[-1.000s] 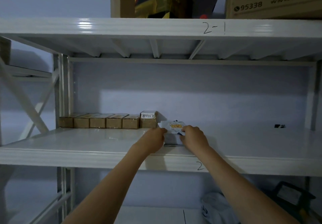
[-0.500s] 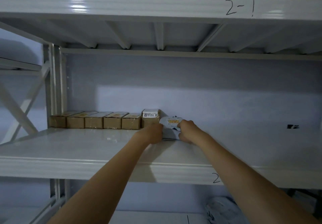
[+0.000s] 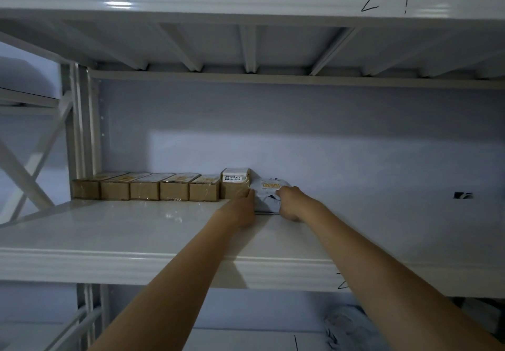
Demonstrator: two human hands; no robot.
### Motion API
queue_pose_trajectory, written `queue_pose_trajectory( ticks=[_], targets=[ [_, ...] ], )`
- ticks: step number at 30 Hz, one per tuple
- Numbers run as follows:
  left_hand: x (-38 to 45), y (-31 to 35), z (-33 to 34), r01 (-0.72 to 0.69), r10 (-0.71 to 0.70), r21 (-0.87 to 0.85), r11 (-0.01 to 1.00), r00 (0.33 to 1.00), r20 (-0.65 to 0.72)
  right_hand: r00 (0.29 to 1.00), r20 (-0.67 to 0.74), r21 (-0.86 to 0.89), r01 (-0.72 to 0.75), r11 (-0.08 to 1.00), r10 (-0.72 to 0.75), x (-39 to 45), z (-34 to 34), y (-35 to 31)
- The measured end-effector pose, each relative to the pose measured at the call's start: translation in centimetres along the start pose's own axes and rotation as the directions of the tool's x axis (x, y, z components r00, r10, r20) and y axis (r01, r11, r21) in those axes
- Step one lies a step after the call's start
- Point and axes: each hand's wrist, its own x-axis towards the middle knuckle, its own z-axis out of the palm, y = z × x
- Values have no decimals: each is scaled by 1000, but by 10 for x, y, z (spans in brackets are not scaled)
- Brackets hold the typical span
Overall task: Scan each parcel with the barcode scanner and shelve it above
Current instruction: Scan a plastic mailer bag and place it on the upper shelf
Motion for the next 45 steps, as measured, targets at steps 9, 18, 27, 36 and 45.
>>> queue_pose_trajectory(
  ticks=[9, 18, 27, 36, 45],
  targets=[
    [-17, -2, -3, -72, 71, -66, 995, 997, -12, 998, 69, 75, -8, 997, 3, -19, -7, 2],
    [-65, 29, -16, -115, 34, -269, 956, 957, -290, 991, -131, 259, 57, 964, -24, -72, -10, 25],
    [-161, 169, 25, -420, 247, -384, 823, 872, -424, 952, -306, 418, 110, 902, 26, -211, 1, 120],
    [-213, 288, 124, -487, 347, -439, 755, 865, -362, 880, -300, 548, -157, 822, 368, -327, 29, 260],
    [-187, 333, 244, -123, 238, -588, 800, 963, 122, 849, 5, 528, -450, 720, 528, -337, 97, 358]
  ],
)
